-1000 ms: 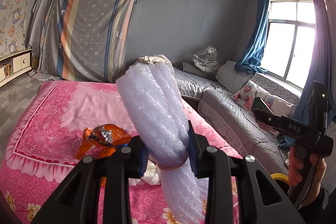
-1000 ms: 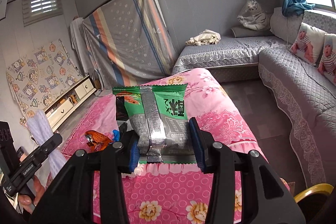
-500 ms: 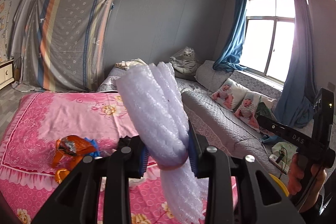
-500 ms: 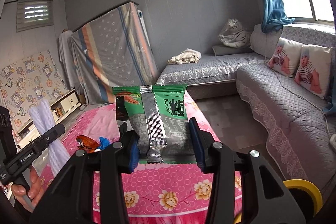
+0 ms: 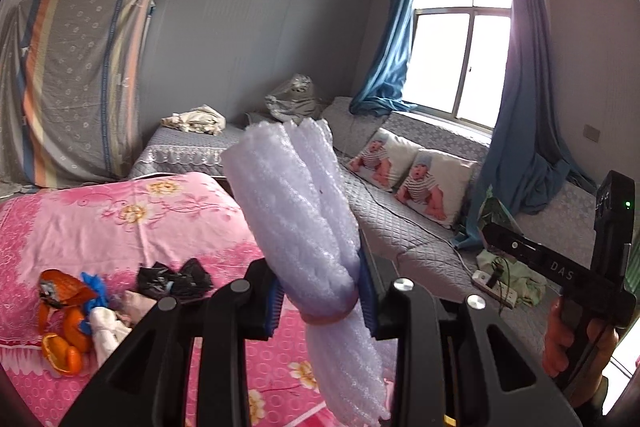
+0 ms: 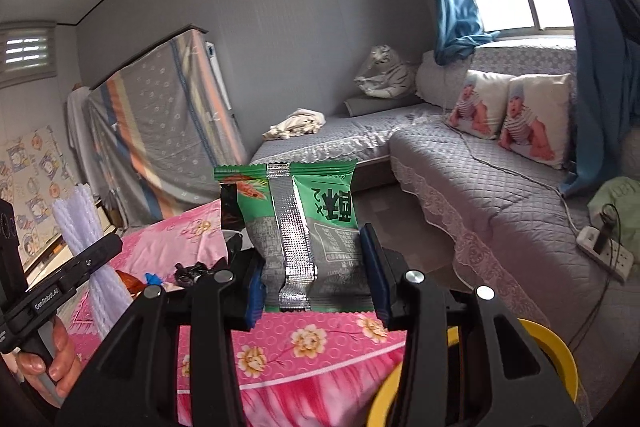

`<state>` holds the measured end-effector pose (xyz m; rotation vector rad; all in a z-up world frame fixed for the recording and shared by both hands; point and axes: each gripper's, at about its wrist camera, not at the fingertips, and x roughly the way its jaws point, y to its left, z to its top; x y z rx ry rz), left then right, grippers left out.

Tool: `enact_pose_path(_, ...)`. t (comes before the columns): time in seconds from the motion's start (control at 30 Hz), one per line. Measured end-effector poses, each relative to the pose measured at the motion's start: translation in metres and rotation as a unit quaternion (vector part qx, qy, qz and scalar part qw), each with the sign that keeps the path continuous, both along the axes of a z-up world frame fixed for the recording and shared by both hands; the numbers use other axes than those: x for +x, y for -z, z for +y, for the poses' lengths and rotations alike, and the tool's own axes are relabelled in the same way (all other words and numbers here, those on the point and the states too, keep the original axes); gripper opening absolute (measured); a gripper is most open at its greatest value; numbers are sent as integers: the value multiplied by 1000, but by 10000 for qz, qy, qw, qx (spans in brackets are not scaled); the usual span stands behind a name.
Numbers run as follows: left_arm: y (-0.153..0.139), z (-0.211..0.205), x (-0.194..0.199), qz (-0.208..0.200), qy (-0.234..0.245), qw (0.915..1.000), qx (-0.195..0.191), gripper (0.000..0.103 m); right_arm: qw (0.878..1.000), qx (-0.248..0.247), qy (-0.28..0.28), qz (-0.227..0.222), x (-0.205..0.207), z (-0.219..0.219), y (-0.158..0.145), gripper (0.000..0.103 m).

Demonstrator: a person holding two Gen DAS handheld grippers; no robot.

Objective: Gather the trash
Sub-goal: 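Carry the wrapper and foam net over the yellow bin with both tools, then open both tools to drop the wrapper and foam net into the bin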

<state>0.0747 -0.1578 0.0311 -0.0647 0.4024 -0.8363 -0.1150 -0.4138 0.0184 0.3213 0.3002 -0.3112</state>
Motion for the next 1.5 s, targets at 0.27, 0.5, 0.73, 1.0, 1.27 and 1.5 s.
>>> enact_pose_path(0.27,5,-42,-21,-33,558,9984,7,30,9978,109,657,-11,-31,-30,14,40)
enact_pose_path(0.5,24,-94,-38,160,1345,9907,141,30,9913,212,1290,156,-61,-60,34,40)
enact_pose_path(0.73,52,-139,-56,326,1953,9792,437,30,9831,427,1738,393,-88,-83,54,40)
enact_pose_path(1.0,82,-178,-68,580,2353,9669,792,30,9744,752,1997,707,-99,-107,83,40)
enact_pose_path(1.27,103,-198,-65,911,2514,9588,961,30,9673,1037,2130,909,-101,-123,105,42)
enact_pose_path(1.5,108,-199,-63,1001,2510,9581,952,56,9628,1192,2241,922,-103,-130,113,51)
